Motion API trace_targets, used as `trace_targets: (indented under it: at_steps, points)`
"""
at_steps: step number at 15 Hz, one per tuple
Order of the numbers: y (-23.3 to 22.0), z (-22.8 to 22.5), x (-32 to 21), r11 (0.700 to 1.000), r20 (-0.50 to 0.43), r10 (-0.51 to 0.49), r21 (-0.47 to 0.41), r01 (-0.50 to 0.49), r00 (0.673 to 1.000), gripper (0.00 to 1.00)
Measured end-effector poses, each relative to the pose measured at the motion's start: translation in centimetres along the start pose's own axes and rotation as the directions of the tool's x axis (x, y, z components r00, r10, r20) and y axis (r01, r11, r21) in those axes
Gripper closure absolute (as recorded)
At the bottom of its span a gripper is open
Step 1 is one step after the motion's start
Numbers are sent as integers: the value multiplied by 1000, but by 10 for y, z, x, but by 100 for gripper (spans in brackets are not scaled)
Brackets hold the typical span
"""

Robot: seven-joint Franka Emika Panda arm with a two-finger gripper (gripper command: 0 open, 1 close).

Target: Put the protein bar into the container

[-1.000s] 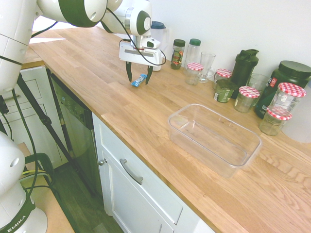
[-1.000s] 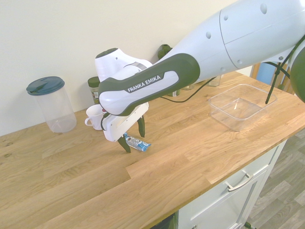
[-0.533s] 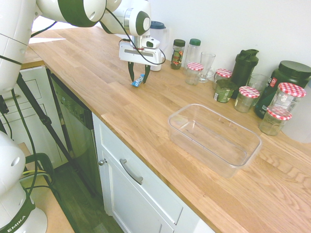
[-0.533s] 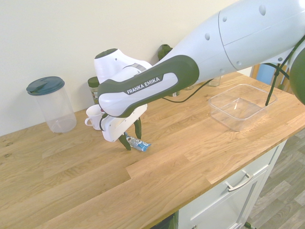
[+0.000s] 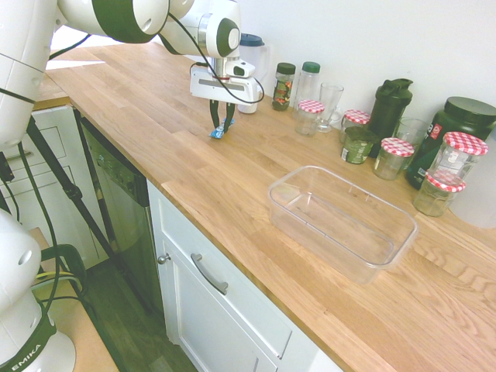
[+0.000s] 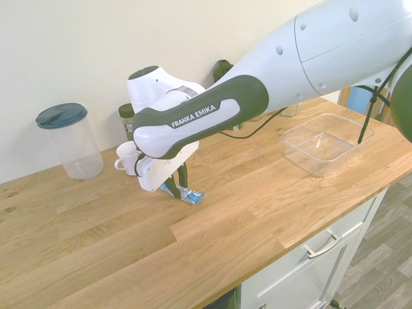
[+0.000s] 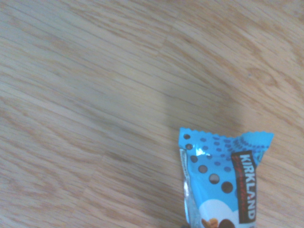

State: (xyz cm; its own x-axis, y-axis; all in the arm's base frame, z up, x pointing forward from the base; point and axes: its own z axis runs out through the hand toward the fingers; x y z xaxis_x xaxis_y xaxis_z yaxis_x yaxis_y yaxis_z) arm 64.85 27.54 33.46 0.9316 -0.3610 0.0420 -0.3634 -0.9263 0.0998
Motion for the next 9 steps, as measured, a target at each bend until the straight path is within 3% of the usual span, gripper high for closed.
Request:
trace_targets:
  at_steps: [6, 9]
  points:
    - [7, -9, 4, 1000, -17, 23, 8, -23, 1000, 100]
    - [26, -54, 4, 997, -64, 63, 39, -61, 996, 100]
